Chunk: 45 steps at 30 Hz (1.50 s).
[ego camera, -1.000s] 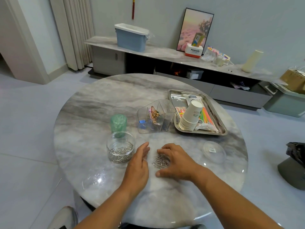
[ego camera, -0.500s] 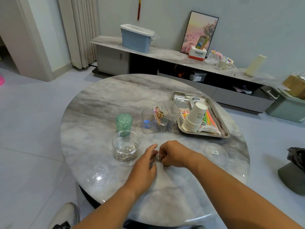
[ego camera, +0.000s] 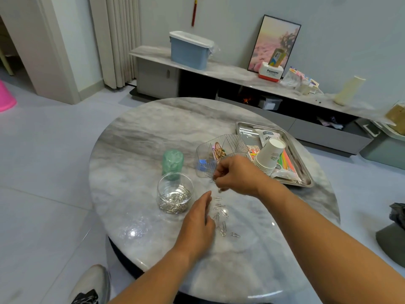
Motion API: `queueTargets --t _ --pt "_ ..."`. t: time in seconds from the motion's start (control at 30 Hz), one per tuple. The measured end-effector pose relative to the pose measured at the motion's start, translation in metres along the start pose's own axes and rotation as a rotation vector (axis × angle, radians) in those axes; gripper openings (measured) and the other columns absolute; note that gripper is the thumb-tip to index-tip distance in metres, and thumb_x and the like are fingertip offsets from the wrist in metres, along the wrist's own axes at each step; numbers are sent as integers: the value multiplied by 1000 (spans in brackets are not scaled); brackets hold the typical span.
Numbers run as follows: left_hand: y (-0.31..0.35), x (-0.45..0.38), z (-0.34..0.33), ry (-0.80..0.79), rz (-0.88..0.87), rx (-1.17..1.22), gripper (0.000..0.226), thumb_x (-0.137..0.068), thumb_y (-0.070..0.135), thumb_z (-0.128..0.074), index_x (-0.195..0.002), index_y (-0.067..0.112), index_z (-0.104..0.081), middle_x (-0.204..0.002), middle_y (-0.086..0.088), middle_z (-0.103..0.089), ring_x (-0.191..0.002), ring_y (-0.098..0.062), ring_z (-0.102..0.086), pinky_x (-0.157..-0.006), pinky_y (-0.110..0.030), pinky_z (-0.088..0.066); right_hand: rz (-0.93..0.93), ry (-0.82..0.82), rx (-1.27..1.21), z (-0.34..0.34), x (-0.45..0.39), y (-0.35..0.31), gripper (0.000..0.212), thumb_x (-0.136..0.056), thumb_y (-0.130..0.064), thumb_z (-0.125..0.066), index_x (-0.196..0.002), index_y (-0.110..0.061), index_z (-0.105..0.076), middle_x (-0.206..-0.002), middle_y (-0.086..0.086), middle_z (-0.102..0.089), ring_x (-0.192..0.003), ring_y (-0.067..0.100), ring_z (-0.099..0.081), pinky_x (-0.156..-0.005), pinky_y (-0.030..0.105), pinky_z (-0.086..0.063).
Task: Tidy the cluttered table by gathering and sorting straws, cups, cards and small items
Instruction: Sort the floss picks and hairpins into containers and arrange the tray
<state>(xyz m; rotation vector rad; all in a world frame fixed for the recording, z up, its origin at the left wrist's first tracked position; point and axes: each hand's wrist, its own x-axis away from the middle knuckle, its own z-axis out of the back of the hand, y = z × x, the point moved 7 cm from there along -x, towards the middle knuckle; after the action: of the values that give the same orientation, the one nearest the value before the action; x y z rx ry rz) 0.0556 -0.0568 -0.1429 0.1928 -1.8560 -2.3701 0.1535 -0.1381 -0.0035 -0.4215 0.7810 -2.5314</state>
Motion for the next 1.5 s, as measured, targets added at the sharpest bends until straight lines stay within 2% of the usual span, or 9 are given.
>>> queueTargets --t 0.1,0.27,0.43,0.57,0.77,0.97,1.27,1.4,1.5 --pt "8 0 2 31 -95 -109 59 -87 -4 -50 -142 20 -53 -142 7 -52 -130 2 -46 -115 -20 -35 80 -26 27 -14 -12 -39 9 -80 1 -74 -81 -7 -71 -78 1 -74 -65 9 -74 -66 32 -64" --pt "12 -1 3 38 -133 -123 51 -85 -11 -50 -130 8 -63 -135 -1 -56 -128 -10 -52 -113 -31 -40 162 -98 204 -50 -30 -65 15 -84 -8 -79 -99 -10 -77 -96 0 -75 -81 11 -68 -72 20 -54" --pt "7 -1 5 63 -78 -80 59 -90 -8 -49 -142 18 -53 -138 8 -54 -128 -1 -51 -113 -19 -36 46 62 220 -24 -34 -24 27 -96 -2 -60 -116 -12 -75 -116 4 -74 -96 11 -66 -91 25 -50" --pt "3 0 5 73 4 7 63 -100 -2 -45 -157 22 -32 -138 7 -53 -127 1 -52 -105 -7 -36 -25 -181 425 -39 -11 31 40 -98 2 -52 -129 -16 -69 -136 4 -65 -125 20 -60 -108 33 -45" --pt "4 0 7 88 43 79 70 -97 -14 -38 -158 18 -24 -133 0 -53 -117 8 -52 -98 -2 -37 56 -307 436 -57 23 48 36 -89 -4 -59 -119 -20 -74 -118 -3 -68 -104 11 -61 -96 29 -51" --pt "2 1 2 49 37 55 70 -97 -14 -38 -157 20 -29 -140 -2 -51 -130 -5 -51 -100 -3 -35 38 -426 525 -63 42 56 64 -74 -43 -85 -130 -25 -60 -118 -6 -55 -103 15 -57 -91 30 -51" --pt "5 3 10 218 -11 -83 73 -92 -15 -36 -158 15 -27 -159 -2 -34 -146 -12 -32 -122 -26 -25 61 -413 655 -74 24 41 18 -86 -14 -70 -103 -18 -69 -101 3 -61 -91 24 -59 -68 30 -48" --pt "3 1 12 207 21 -4 73 -93 -17 -33 -156 20 -31 -149 3 -42 -139 -7 -41 -112 -13 -29 71 -405 717 -78 16 40 12 -85 -15 -68 -97 -15 -68 -97 7 -61 -85 27 -61 -54 28 -38" --pt "6 1 13 200 -14 -60 65 -93 -13 -40 -151 17 -41 -144 4 -48 -136 -8 -44 -112 -13 -32 65 -362 677 -77 12 43 9 -87 -20 -70 -92 -13 -67 -94 8 -64 -85 27 -62 -61 31 -47"
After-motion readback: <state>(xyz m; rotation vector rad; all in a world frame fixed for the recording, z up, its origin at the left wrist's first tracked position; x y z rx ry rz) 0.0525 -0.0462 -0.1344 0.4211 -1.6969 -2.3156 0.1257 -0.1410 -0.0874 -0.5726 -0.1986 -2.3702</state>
